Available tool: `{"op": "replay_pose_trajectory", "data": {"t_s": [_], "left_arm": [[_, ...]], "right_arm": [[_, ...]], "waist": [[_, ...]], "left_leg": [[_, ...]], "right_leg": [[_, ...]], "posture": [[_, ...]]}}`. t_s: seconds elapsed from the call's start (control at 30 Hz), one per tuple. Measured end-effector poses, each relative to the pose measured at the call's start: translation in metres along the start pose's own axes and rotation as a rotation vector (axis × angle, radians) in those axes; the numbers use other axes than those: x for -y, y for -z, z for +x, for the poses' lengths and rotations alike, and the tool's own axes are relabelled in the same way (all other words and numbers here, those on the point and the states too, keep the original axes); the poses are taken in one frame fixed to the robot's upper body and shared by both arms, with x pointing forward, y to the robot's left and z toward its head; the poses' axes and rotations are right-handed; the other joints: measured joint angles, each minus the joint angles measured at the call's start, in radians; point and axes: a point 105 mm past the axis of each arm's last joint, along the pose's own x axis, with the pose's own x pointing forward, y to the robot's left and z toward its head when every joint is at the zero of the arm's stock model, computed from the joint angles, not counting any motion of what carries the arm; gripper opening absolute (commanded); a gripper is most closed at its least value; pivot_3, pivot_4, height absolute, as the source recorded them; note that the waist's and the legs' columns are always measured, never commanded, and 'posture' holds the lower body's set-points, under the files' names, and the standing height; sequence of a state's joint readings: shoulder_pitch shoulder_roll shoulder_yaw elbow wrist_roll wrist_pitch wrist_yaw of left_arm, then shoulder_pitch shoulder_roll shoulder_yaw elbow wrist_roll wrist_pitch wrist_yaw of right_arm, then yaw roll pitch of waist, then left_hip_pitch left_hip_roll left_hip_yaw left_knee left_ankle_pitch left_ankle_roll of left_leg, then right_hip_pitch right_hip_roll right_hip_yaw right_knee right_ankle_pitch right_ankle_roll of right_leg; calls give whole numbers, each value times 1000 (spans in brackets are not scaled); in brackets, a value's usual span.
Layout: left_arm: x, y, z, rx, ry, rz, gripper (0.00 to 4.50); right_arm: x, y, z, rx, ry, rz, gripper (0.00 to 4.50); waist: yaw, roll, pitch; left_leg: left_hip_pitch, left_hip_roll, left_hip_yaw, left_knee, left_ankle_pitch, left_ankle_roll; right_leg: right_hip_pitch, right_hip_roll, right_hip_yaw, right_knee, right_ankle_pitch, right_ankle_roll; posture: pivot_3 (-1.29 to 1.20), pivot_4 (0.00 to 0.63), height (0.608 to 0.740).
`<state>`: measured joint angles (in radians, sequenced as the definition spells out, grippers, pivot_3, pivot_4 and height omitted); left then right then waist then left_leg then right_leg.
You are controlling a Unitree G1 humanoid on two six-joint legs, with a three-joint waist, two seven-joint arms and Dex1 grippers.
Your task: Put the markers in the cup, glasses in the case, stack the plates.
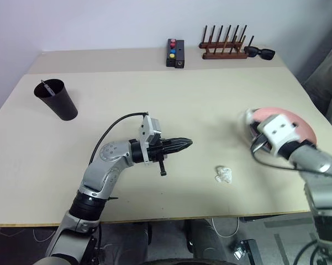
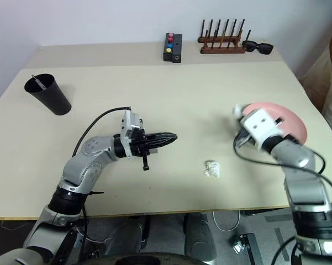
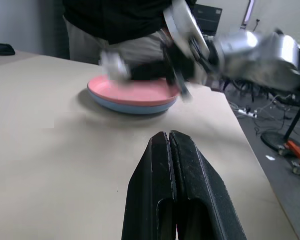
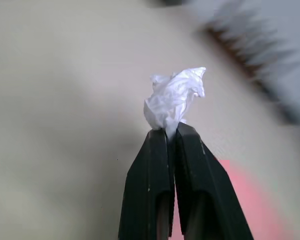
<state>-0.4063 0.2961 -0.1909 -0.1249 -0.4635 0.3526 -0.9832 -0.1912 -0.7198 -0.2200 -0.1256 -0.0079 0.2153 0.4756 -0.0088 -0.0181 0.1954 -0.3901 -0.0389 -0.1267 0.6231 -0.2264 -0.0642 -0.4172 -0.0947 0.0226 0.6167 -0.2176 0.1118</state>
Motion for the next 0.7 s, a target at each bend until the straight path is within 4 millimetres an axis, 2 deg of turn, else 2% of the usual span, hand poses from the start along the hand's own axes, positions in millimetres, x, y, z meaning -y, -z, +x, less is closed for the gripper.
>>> {"op": "replay_pose_trajectory", "data": {"t_s": [0.07,0.17,0.33,0.5,0.57,0.63,0.7], "left_arm": [[0,0,0,3,-1,4,0],[0,0,0,5,-1,5,0],[0,0,1,8,2,6,0],[-1,0,1,4,-5,3,0],[-1,0,1,1,-8,3,0],[-1,0,1,-4,-9,-5,0],[0,-1,2,-3,-8,-3,0]], "right_arm": [[11,14,-1,-62,60,0,10],[6,37,-6,-146,51,29,930],[6,42,-7,-164,59,35,3368],[11,40,-12,-134,73,57,3368],[4,35,-18,-89,22,134,3368],[-14,21,-28,-16,-105,259,3368],[-42,9,-42,16,-275,344,3368]], "waist": [[4,0,0],[-1,0,0],[-9,0,0],[-3,0,0],[-2,0,0],[-3,0,0],[-3,0,0]], "left_leg": [[-1,0,0,0,0,0],[-1,0,1,0,-1,1],[1,0,2,0,-1,1],[0,0,2,0,-1,1],[0,0,1,0,-1,2],[1,0,1,0,-2,3],[1,0,1,0,-2,4]], "right_leg": [[0,0,-1,-1,0,0],[1,0,0,-2,0,0],[1,0,0,-1,0,0],[2,0,0,-2,0,0],[2,0,0,-2,0,1],[3,0,0,-2,0,1],[3,0,0,-2,-1,2]], "posture": [[0,150,739],[0,150,739],[0,150,739],[0,150,739],[0,150,739],[0,150,739],[0,150,739]]}}
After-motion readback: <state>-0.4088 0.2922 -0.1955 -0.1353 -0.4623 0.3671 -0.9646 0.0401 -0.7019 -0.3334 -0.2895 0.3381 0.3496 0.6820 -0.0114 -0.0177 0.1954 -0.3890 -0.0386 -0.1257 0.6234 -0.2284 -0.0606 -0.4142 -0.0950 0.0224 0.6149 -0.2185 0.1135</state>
